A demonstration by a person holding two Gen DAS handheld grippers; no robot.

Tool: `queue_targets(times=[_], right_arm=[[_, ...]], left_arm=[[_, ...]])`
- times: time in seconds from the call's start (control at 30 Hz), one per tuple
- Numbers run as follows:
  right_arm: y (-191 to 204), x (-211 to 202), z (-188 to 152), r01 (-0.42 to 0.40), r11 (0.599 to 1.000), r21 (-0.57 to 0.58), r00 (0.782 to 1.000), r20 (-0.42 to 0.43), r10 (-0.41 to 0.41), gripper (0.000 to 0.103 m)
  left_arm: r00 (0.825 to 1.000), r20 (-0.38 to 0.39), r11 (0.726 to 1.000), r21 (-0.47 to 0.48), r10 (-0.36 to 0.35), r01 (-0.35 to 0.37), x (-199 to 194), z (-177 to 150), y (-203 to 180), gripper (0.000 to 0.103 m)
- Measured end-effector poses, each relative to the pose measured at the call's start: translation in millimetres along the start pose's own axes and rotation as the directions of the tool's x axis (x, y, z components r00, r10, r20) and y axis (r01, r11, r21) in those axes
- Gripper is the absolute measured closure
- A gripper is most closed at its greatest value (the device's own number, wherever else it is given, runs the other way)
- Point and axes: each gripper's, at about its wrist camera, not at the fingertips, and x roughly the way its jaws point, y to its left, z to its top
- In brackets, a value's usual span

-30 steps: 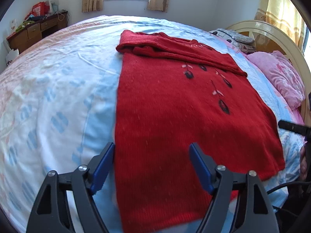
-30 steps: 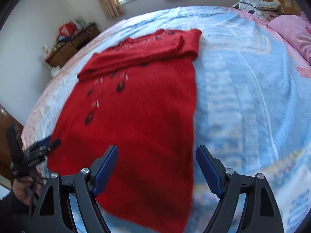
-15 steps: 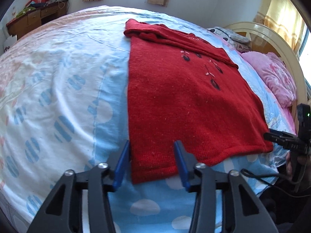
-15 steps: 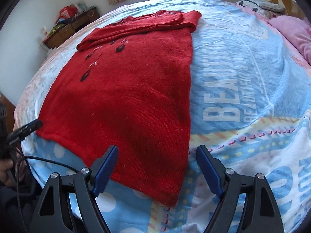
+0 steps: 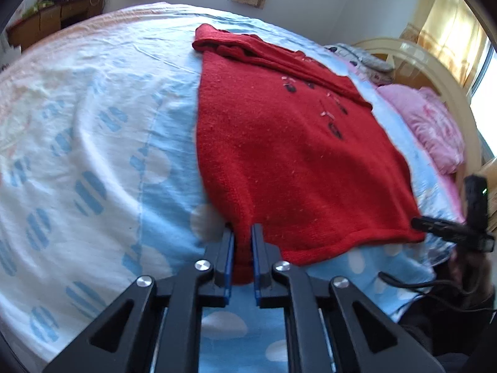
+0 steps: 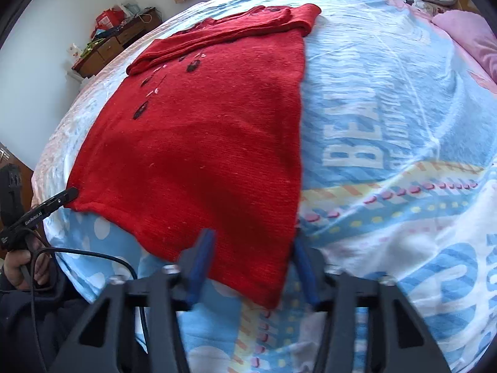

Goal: Fold small clothes
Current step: 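Close the left tool on the hem while the right tool grips the hem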

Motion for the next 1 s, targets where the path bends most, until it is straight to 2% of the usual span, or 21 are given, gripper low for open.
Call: queue_targets(times=[0.07, 0.17, 0.27, 0.47, 0.53, 0.6, 0.67, 0.8, 1.0], right_arm=[[-7, -1, 0, -0.058, 0.997, 0.041, 0.998, 0.003, 0.058, 0.096], [-11, 0, 0, -0.078, 0.995, 0.06, 0.997, -0.005, 0.078, 0.095], [-11, 5, 1, -0.064, 0.996, 0.068, 0.998, -0.022, 0.065, 0.095], [-2, 3, -1, -0.051, 0.999, 0.012, 0.998, -0.02, 0.051, 0.095], [1, -4, 2, -0.07, 0.998, -0.002, 0.997, 0.022, 0.07, 0.097], [-3, -17, 4, -0.128, 0.992, 0.013, 0.988, 0.083, 0.127, 0.098], [-6, -33, 10, -0.176, 0.984, 0.021, 0.972, 0.163, 0.171, 0.098], [-13, -59, 16, -0.249, 0.967, 0.045, 0.931, 0.286, 0.227, 0.098], [-6, -78, 34, -0.248, 0.968, 0.026, 0.906, 0.359, 0.222, 0.098]], left_arm=[[1.0, -0.004, 1.0, -0.013, -0.021, 0.021, 2, -1, 2, 0.093], [0.999, 0.0, 0.999, -0.019, -0.033, 0.033, 1, -1, 3, 0.093], [0.999, -0.002, 0.998, -0.03, -0.047, 0.047, 3, -1, 6, 0.093], [0.994, 0.011, 0.992, -0.056, -0.11, 0.11, -2, 6, 11, 0.093], [0.994, 0.014, 0.993, -0.052, -0.11, 0.11, -4, 7, 13, 0.094], [0.991, 0.03, 0.991, -0.04, -0.128, 0.129, -9, 10, 12, 0.094], [0.989, 0.062, 0.99, -0.019, -0.137, 0.139, -17, 16, 10, 0.094], [0.972, 0.139, 0.982, 0.015, -0.19, 0.189, -37, 36, 8, 0.094], [0.947, 0.208, 0.969, 0.017, -0.246, 0.248, -45, 70, 8, 0.094]])
